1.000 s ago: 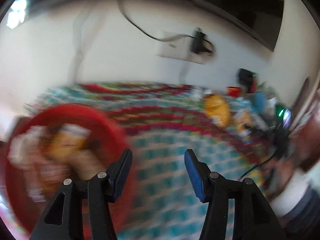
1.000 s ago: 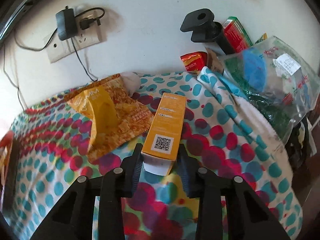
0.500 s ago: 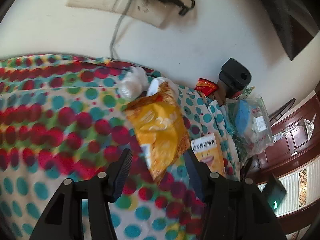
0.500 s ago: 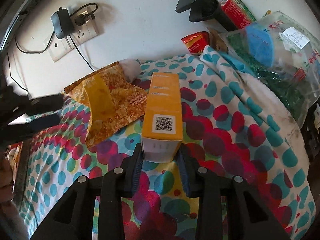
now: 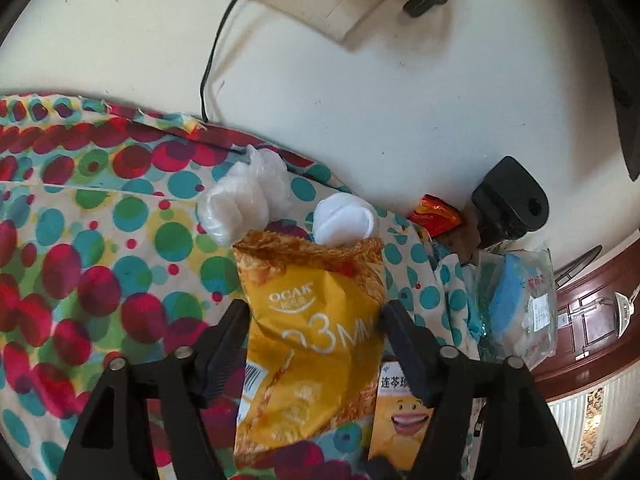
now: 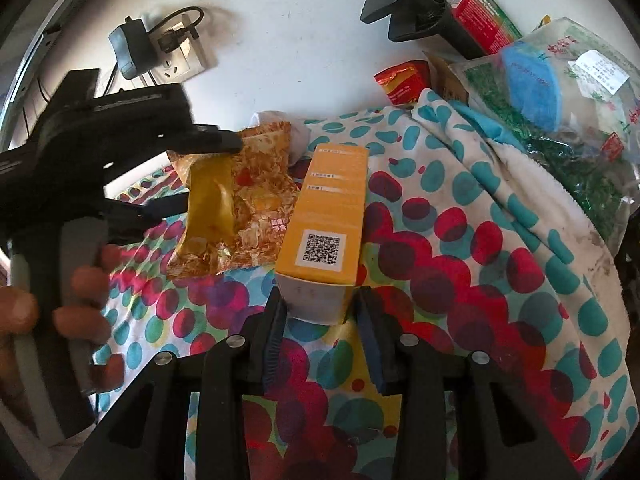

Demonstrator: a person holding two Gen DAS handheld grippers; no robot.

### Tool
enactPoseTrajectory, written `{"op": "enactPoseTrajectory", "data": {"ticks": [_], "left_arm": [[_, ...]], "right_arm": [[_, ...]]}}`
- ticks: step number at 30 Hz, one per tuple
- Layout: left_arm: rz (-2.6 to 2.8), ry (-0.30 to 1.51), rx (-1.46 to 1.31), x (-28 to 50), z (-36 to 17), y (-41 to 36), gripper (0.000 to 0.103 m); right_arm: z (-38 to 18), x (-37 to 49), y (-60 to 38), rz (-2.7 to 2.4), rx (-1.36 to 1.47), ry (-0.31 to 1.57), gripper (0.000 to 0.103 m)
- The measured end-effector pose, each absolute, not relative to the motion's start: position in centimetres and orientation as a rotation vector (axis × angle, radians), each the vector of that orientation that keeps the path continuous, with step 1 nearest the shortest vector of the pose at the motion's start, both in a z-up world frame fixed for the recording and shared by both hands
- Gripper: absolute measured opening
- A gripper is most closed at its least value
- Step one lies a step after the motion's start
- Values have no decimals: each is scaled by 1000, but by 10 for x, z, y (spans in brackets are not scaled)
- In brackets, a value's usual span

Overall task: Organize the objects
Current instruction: 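Grasp the yellow OCAK snack bag with the left gripper while the right gripper holds the orange box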

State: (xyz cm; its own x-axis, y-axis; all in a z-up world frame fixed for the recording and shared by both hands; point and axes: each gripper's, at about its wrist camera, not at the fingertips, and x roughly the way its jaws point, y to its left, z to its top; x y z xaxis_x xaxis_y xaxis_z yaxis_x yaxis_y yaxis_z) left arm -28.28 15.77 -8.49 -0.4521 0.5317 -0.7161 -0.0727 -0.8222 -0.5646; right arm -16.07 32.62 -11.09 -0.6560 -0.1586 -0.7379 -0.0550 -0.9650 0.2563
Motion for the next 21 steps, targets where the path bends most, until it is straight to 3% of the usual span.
{"op": "enactPoseTrajectory", "data": {"ticks": [8, 16, 17, 21], "left_arm": [[2290, -666, -1315, -276, -95, 164, 80], [2226, -492, -1297, -260, -98, 185, 80], [2237, -458, -1285, -258, -97, 187, 80], [2288, -51, -1251, -235, -94, 211, 80]], "right_arm": [[-109, -159, 327, -2777, 1270, -418, 36], [-109, -160, 333, -2799, 1258, -467, 44], [-109, -160, 335, -2795, 1255, -483, 44], [-108, -158, 337, -2799, 1249, -499, 47]]}}
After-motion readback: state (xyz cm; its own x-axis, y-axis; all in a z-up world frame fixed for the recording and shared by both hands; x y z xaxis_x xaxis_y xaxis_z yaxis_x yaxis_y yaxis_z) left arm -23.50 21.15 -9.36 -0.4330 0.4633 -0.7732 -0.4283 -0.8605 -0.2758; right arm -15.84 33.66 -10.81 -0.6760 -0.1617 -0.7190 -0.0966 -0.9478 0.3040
